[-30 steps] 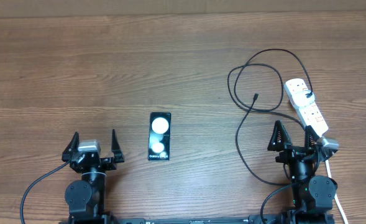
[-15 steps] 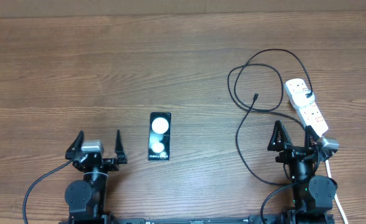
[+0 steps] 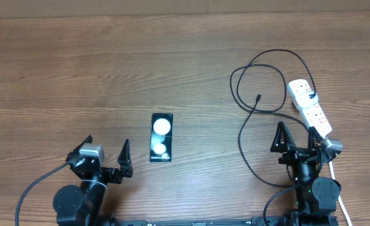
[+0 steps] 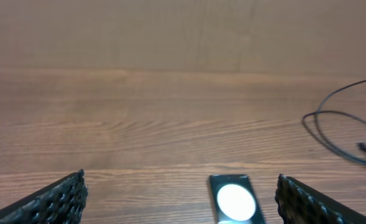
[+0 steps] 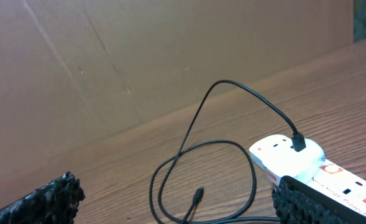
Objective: Plug charger to phone and switch on socket
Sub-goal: 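Move the left gripper over the black phone and lower it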
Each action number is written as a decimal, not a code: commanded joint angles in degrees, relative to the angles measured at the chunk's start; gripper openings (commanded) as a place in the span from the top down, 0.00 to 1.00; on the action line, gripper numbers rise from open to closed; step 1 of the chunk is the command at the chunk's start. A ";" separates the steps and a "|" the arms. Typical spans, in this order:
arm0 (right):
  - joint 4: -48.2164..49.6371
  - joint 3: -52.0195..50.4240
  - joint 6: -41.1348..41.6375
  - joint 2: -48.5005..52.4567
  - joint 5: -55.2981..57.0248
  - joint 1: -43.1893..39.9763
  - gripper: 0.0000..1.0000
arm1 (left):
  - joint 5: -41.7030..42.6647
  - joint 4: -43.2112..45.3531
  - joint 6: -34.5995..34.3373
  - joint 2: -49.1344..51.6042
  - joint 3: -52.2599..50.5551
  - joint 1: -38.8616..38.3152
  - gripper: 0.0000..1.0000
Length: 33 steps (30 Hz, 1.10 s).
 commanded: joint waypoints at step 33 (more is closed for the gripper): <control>0.39 -0.72 -0.46 -0.57 -0.04 0.31 0.00 | -9.27 -28.11 -10.93 73.85 55.17 -28.70 0.00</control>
